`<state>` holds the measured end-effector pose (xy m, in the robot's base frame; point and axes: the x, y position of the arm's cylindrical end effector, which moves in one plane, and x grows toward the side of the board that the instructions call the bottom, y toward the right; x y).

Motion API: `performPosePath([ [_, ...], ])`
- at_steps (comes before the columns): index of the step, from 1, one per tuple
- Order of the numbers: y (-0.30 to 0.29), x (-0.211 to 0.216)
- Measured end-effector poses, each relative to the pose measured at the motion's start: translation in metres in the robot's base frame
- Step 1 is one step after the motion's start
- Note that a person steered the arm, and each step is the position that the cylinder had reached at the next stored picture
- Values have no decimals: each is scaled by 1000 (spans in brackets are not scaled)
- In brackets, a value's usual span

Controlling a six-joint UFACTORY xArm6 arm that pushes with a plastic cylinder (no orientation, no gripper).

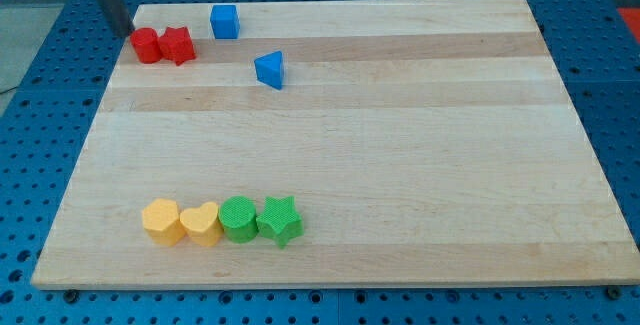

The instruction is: Push the red circle to the left of the yellow hexagon

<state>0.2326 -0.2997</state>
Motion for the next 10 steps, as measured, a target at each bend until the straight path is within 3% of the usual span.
performPosePath([
  [1,41,-2],
  [3,53,99],
  [4,52,73],
  [6,50,121],
  [8,-4,73],
  [9,6,119],
  [10,55,190],
])
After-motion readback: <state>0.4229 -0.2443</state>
